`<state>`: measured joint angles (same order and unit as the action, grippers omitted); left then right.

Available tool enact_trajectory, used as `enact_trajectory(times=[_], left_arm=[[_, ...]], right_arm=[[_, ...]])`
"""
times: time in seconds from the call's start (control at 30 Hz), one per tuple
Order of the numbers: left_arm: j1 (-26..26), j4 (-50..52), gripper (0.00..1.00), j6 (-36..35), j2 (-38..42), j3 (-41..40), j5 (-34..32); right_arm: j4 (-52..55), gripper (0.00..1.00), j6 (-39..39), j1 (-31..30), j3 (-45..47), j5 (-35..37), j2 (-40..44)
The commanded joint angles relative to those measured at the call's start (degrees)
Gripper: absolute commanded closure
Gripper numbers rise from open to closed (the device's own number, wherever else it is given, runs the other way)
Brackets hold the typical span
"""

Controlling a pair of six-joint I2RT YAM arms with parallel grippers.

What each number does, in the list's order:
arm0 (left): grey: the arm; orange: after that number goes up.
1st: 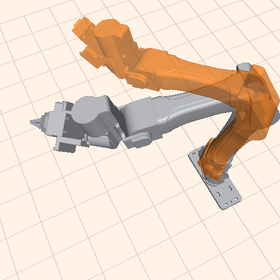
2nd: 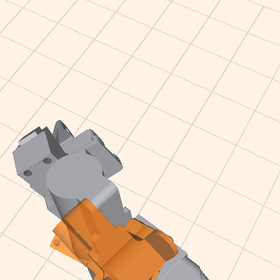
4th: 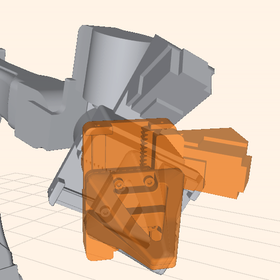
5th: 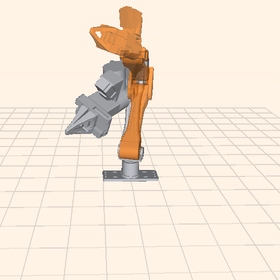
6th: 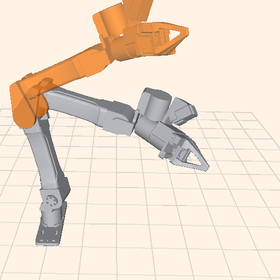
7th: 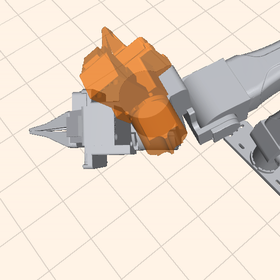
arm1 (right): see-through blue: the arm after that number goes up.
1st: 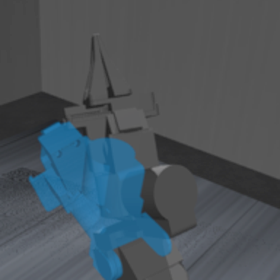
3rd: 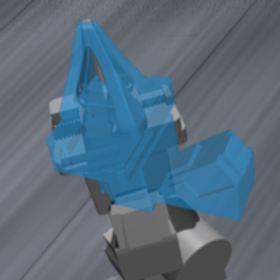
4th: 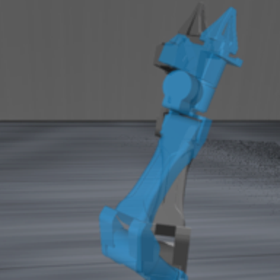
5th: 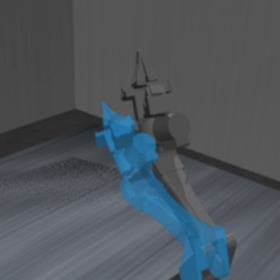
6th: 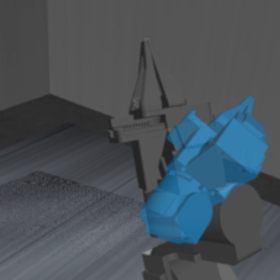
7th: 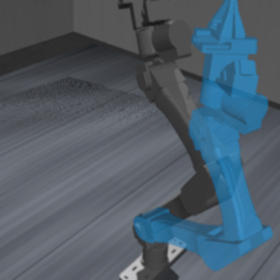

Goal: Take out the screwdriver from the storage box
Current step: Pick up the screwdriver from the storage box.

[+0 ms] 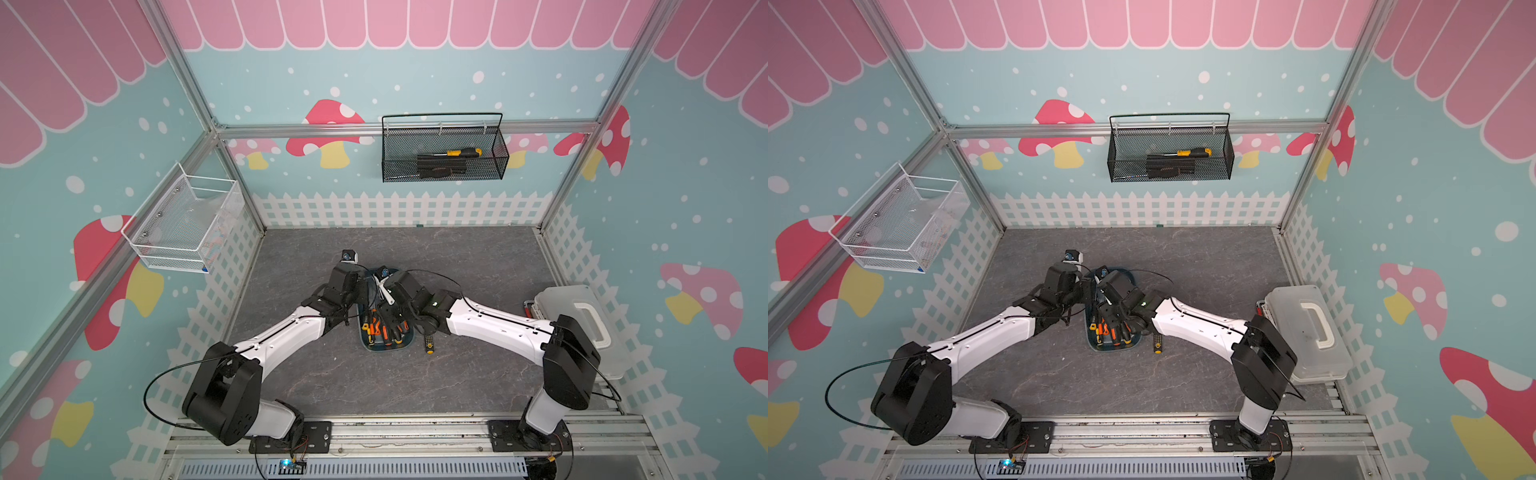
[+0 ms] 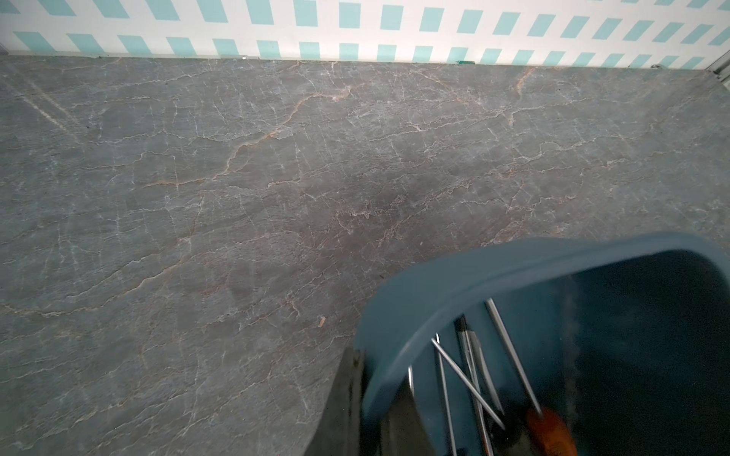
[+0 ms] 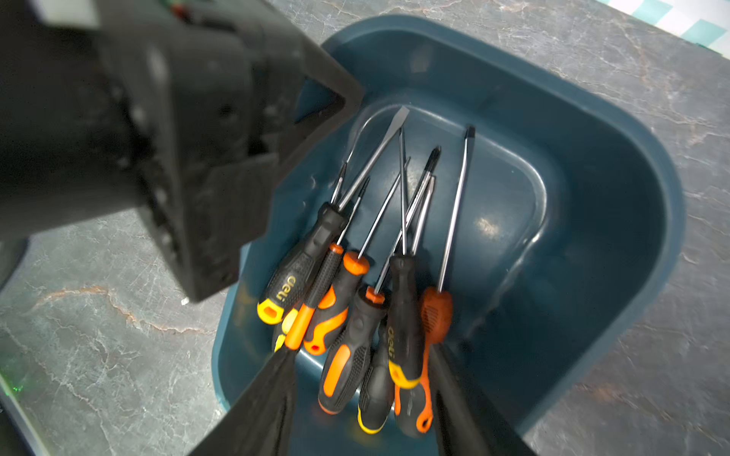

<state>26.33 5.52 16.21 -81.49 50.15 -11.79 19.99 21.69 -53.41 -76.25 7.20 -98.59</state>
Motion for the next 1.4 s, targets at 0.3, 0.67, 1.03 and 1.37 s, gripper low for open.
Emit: enact_trajectory(times=[0.3, 0.67, 1.03, 1.37], left_arm=[[0.1, -2.6, 1.00, 1.5, 1.9, 0.2, 1.4], [0.1, -2.5, 1.00, 1.5, 1.8, 0.1, 1.3], [0.1, -2.2, 1.00, 2.2, 1.0, 0.4, 1.2], [0.1, -1.8, 1.00, 2.3, 0.8, 0.6, 1.0]], right_arm=[[2.0, 0.49, -1.8, 3.5, -2.4, -4.7, -6.7], [2.3, 0.55, -3.3, 4.9, -4.9, -5.4, -9.5], [1.6, 0.67, -3.5, 5.0, -5.1, -7.0, -10.0], [0.5, 0.70, -3.5, 5.0, -5.7, -8.7, -13.2]])
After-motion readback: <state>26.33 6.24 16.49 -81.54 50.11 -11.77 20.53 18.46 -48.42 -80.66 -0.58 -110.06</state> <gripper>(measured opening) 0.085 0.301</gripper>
